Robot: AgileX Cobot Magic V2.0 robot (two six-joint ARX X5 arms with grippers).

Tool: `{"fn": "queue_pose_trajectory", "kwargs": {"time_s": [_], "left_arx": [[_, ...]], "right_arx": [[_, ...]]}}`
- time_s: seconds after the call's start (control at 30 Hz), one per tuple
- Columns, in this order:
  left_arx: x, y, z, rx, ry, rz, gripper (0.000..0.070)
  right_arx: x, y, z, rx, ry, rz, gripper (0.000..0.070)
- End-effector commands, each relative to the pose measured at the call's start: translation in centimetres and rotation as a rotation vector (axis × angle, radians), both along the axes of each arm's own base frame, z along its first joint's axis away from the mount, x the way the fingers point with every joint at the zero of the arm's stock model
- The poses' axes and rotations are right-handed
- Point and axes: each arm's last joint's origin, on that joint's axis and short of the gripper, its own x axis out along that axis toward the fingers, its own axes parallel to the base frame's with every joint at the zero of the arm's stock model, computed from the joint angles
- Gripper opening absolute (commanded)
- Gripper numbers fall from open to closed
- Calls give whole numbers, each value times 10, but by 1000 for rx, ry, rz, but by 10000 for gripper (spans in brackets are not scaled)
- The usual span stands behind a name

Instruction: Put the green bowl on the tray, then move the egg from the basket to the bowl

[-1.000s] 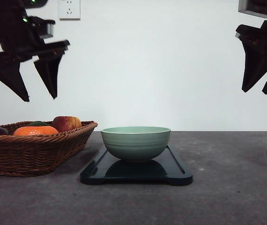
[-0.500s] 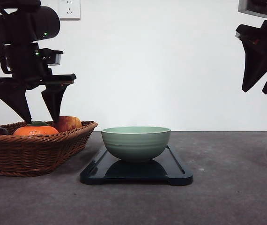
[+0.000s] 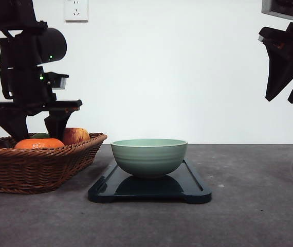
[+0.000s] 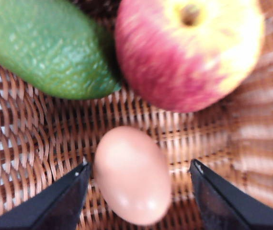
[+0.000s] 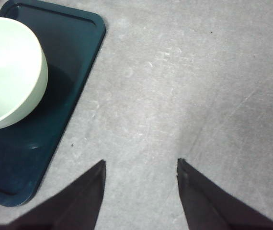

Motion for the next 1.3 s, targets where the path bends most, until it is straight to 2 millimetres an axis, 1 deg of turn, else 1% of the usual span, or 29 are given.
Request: {"fn": "queue_pose_trajectory", "kwargs": {"time_s": [0.0,0.17,0.27,0.4,0.43,0.53,0.57,0.97,1.1,1.27], "left_arx": [[7,-1,-4,3,2,7,421],[8,-2,-4,0,-7,7,411],[7,-2,-5,2,1,7,309],[7,-2,-5,4,7,6,283],[7,-2,-5,4,8,6,262],[6,-1,-5,6,15,5,157],[6,-1,-5,8,19,5,138],[2,0,-4,19,47,-6,151],[0,0,5,12,12,-28,157],[-5,1,25,-6,-55,-29,157]], "right_arx": [[2,1,1,-3,-6,10,289],[2,1,1,-3,-7,10,289],[2,1,1,-4,-7,10,289],[2,1,1,-3,-8,10,288],[2,1,1,-3,-8,10,289],[2,1,1,-3,-8,9,289],[2,1,1,-3,-8,9,289],[2,1,1,-3,-6,10,289],[2,1,1,-4,-6,10,289],[2,1,1,-4,-6,10,289]]}}
